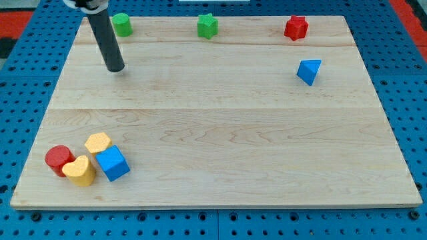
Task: Push the green circle slightly left
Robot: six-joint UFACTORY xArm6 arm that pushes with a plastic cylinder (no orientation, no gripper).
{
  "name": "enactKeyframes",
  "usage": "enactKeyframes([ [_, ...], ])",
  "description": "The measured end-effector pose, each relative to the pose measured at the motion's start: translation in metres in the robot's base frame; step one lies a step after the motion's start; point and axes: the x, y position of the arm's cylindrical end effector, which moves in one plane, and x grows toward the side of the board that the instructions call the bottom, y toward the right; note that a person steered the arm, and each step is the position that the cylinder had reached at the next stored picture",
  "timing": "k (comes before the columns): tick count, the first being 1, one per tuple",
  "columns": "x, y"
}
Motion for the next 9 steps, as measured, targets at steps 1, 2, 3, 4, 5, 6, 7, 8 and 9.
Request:
enactKeyframes([
  [1, -0.015, 0.007],
  [2, -0.027, 0.015],
  [3, -0.053, 0.018],
  [4, -0.085, 0.024],
  [5, -0.116, 0.03],
  [6, -0.137, 0.031],
  [7, -0.14, 0.023],
  [8, -0.14, 0.009],
  [9, -0.141, 0.0],
])
